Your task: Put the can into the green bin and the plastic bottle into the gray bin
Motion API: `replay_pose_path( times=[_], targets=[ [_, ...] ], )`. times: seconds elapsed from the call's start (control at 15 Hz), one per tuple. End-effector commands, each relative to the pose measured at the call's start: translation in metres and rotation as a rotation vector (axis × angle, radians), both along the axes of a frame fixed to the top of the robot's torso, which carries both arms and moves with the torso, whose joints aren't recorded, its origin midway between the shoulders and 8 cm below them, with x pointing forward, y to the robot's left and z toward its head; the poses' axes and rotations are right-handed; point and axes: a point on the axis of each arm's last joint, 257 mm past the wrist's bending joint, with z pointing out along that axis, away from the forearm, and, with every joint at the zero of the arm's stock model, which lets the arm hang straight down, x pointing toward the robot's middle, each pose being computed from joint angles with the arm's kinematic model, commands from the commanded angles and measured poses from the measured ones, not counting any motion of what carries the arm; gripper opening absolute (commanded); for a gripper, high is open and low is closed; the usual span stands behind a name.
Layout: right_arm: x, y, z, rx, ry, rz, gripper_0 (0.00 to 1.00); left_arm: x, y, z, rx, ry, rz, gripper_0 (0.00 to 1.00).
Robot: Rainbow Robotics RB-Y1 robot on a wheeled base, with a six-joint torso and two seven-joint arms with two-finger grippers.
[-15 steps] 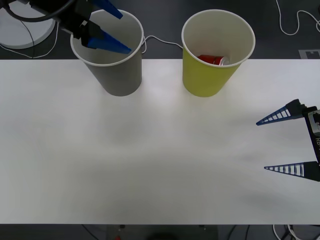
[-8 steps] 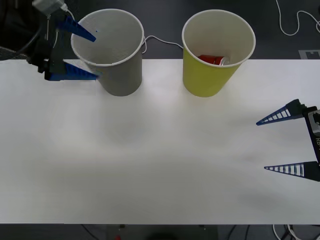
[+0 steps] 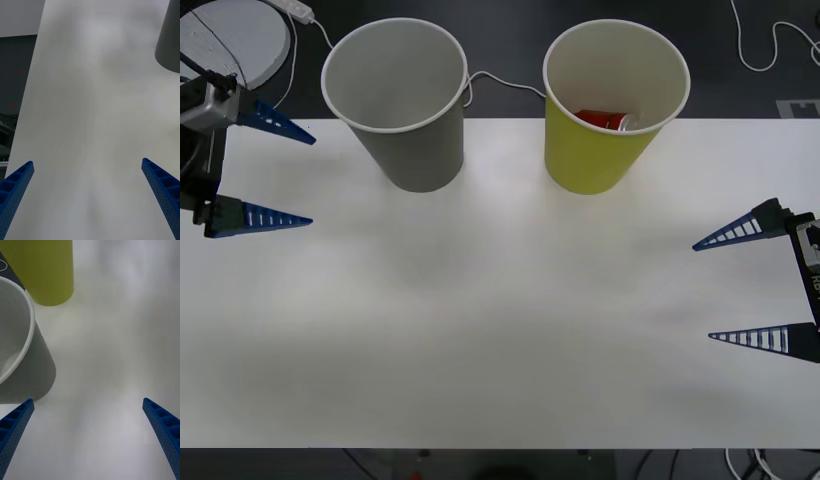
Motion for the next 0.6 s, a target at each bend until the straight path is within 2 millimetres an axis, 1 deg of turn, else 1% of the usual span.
replay_pose_path(
  times=[0.07,0.27,0.4,0.6],
  targets=[
    [0.0,0.0,0.0,0.0,0.0,0.0,1.0,-0.012,0.017,-0.015,0.019,-0.012,-0.027,1.0],
    [0.0,0.0,0.0,0.0,0.0,0.0,1.0,-0.028,0.029,-0.034,0.018,-0.018,-0.058,1.0],
    [0.0,0.0,0.0,0.0,0.0,0.0,1.0,-0.037,0.033,-0.046,0.019,-0.018,-0.082,1.0],
    [0.0,0.0,0.0,0.0,0.0,0.0,1.0,-0.047,0.034,-0.058,0.011,-0.007,-0.103,1.0]
  ],
)
